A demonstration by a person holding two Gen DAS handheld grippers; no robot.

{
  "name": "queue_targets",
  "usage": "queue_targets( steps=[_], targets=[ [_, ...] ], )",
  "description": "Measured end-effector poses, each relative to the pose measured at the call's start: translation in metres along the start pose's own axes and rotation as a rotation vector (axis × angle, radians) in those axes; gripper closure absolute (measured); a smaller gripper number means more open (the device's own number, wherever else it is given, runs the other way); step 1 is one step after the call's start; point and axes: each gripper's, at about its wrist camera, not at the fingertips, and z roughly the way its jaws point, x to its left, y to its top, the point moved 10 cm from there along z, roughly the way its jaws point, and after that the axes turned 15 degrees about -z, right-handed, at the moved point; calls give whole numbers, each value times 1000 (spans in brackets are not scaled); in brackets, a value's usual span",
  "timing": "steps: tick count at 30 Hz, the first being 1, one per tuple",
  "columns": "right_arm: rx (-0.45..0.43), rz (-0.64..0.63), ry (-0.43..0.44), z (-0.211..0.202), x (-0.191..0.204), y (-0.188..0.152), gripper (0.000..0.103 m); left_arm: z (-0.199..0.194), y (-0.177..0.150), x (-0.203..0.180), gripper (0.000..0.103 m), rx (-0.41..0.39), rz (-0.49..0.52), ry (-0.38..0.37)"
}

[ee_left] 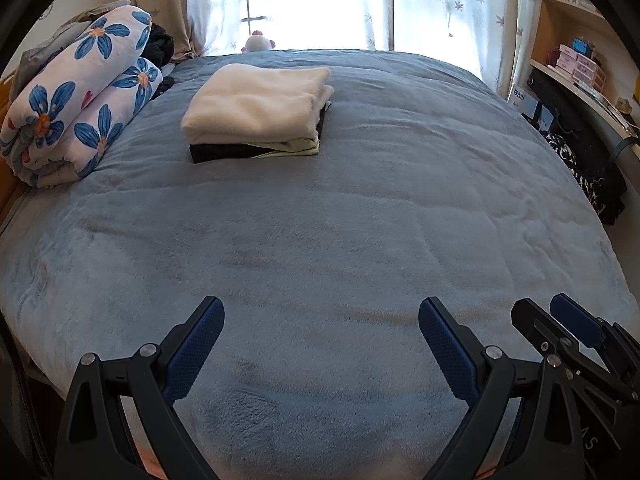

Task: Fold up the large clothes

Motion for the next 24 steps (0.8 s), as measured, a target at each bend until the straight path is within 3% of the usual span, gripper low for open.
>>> queue_targets(
  steps=[24],
  targets=[
    [4, 2, 1, 2, -4, 0, 52, 6, 3, 1, 6, 16, 9, -7]
  ],
)
